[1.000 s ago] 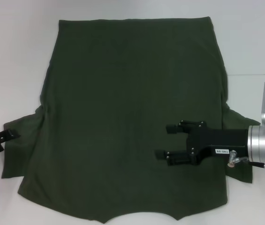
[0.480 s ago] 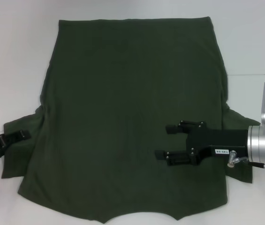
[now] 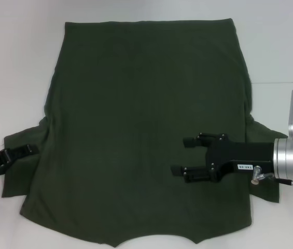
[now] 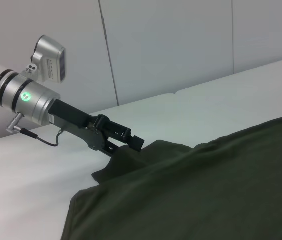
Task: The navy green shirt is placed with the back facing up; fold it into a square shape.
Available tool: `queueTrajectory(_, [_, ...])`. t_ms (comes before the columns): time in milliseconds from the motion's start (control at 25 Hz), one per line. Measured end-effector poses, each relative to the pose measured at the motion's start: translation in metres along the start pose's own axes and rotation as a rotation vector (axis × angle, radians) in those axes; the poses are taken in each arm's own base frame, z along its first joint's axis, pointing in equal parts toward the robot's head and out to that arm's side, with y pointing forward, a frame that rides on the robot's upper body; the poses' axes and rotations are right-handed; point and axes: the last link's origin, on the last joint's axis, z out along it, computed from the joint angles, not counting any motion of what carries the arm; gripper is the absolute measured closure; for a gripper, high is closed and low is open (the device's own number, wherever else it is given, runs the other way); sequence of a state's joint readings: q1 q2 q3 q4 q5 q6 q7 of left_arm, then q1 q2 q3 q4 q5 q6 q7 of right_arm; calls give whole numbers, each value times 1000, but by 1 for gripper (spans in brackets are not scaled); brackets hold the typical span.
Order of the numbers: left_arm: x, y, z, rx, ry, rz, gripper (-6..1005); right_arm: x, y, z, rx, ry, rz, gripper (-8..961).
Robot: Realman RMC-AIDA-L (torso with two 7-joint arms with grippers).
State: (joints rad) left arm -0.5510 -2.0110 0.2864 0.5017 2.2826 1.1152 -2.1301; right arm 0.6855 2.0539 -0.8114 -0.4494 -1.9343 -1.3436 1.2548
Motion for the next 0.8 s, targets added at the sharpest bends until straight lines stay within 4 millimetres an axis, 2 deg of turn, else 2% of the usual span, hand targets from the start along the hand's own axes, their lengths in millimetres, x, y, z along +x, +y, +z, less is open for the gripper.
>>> queueTrajectory(320, [0, 0, 0, 1, 1, 2, 172, 0, 0, 0, 0, 0, 0, 28])
queueTrajectory(560, [1, -1, -1, 5, 4, 1, 369, 0, 1, 1, -2, -1, 1, 28])
queueTrajectory(760, [0, -2, -1, 7, 5, -2, 576, 0, 1, 1, -3, -1, 1, 29])
queueTrajectory(800, [0, -2, -1, 7, 5, -2, 575, 0, 1, 1, -3, -1, 1, 29])
